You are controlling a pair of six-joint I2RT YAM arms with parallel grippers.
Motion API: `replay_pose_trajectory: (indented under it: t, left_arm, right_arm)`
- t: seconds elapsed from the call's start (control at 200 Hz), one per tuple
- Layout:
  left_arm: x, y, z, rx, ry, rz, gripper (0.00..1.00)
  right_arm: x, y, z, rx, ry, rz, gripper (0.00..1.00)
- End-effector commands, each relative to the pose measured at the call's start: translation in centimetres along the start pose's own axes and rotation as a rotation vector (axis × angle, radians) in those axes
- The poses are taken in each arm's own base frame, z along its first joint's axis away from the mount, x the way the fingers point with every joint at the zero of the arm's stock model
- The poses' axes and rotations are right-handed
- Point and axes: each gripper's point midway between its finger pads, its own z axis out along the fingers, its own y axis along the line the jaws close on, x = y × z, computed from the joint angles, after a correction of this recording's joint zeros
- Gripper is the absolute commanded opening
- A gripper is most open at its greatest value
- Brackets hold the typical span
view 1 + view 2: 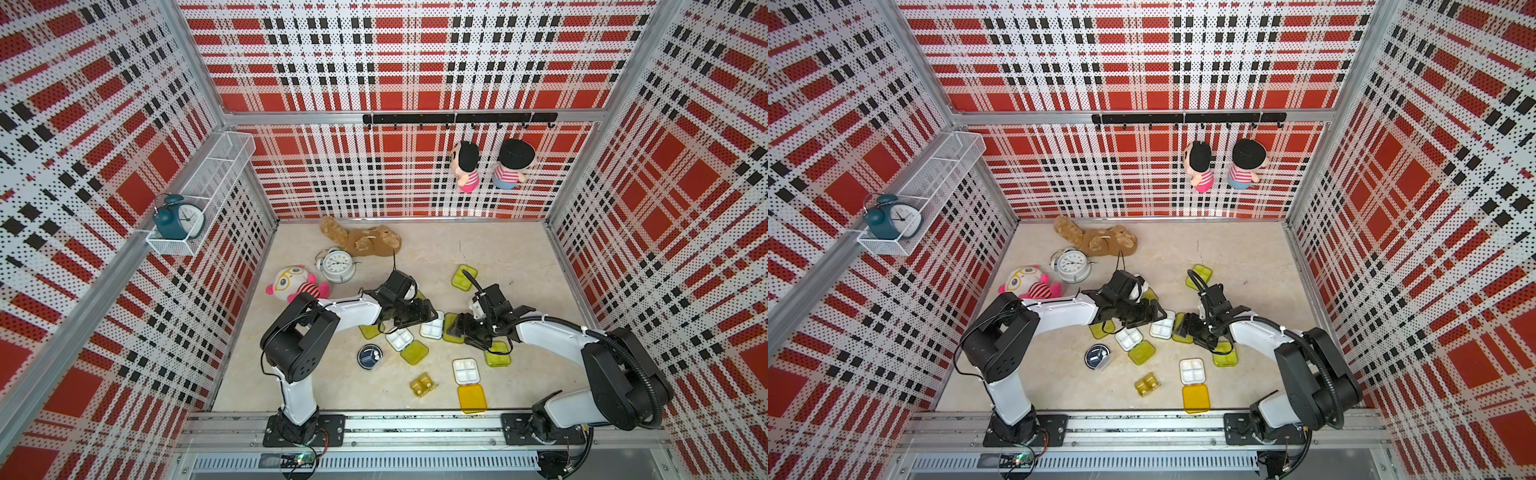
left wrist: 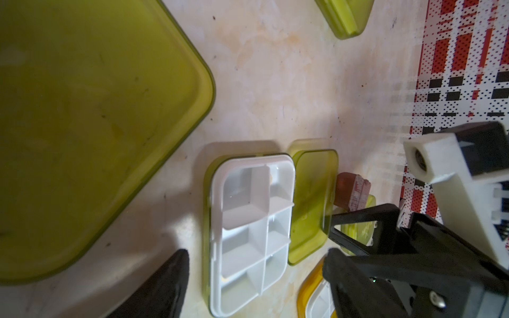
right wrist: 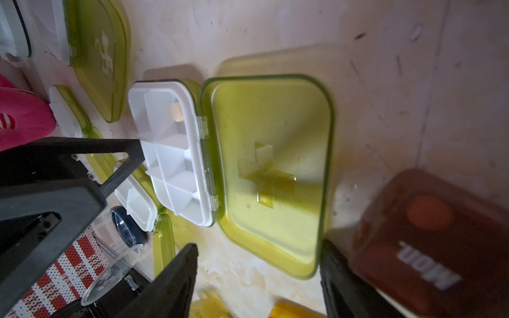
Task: Close pillboxes
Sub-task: Close the lid on the pillbox.
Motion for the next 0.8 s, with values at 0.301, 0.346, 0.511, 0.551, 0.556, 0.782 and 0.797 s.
replay_pose_trajectory:
  t: [0.301,0.346,0.511,0.551,0.556,0.782,0.797]
  left_arm:
    - [-0.2,-2.2,1.0,0.043,0.009,0.052,0.81]
    - [-0.3,-2.4,1.0,0.046,0.01,0.054,0.8]
    - [0.0,-2.7,1.5,0.046,0.017,0.06,0.8]
    - [0.1,-2.7,1.6,0.044,0.019,0.061,0.8]
    - [0.1,-2.7,1.6,0.044,0.02,0.06,0.8]
    - [0.4,-3.2,2.1,0.046,0.027,0.068,0.8]
    - [0.4,-3.3,2.1,0.046,0.027,0.068,0.8]
  right_arm:
    - [-1.4,1.2,-1.3,-0.015,-0.061,-0.033,0.72]
    - [-1.5,1.3,-1.4,-0.017,-0.064,-0.038,0.72]
    - [-1.8,2.1,-2.2,-0.043,-0.094,-0.074,0.72]
    - [-1.8,2.1,-2.4,-0.045,-0.101,-0.079,0.72]
    - [-1.8,2.1,-2.4,-0.045,-0.102,-0.081,0.72]
    - [-2.1,2.9,-3.5,-0.082,-0.146,-0.115,0.73]
    - [-2.1,3.0,-3.5,-0.084,-0.149,-0.116,0.73]
